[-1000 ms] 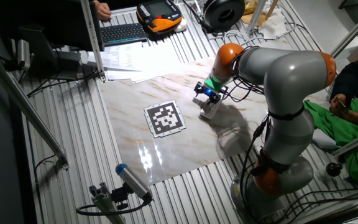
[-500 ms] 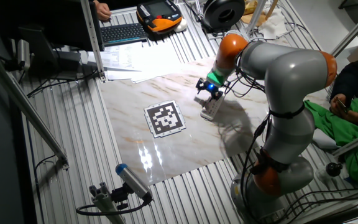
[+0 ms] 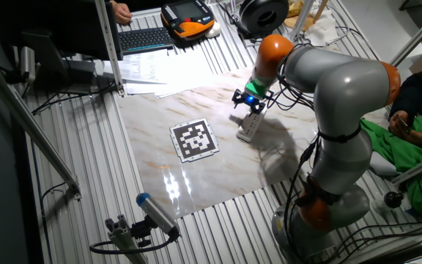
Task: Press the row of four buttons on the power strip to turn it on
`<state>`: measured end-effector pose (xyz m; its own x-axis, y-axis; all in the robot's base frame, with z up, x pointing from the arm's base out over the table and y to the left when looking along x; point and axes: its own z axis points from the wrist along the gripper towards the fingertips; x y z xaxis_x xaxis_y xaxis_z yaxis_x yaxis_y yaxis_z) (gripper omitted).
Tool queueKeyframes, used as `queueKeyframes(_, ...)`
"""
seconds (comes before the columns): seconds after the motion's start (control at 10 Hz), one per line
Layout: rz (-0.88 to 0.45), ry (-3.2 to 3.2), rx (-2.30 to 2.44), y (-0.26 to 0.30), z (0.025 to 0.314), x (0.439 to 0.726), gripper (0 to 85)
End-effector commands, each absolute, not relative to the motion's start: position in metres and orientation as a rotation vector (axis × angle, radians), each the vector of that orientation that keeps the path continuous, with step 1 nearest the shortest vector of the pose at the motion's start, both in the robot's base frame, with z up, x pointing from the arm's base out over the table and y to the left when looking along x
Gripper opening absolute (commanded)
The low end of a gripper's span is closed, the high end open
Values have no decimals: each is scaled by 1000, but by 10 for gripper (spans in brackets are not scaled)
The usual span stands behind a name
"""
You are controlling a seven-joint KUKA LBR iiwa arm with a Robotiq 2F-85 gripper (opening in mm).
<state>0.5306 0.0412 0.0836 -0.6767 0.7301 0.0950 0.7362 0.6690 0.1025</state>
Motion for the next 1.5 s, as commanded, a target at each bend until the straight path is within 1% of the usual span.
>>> queueKeyframes(0.0, -190, -2826, -1252, 41, 84, 531, 850)
queueKeyframes(0.2, -174, -2830, -1227, 41, 84, 531, 850)
queueKeyframes(0.4, -263, -2756, -1224, 41, 84, 531, 850)
queueKeyframes(0.6, -265, -2737, -1257, 41, 84, 531, 850)
queueKeyframes(0.7, -256, -2719, -1305, 51, 85, 521, 850)
queueKeyframes(0.9, -260, -2715, -1345, 66, 74, 502, 850)
queueKeyframes(1.4, -276, -2725, -1372, 77, 53, 493, 850)
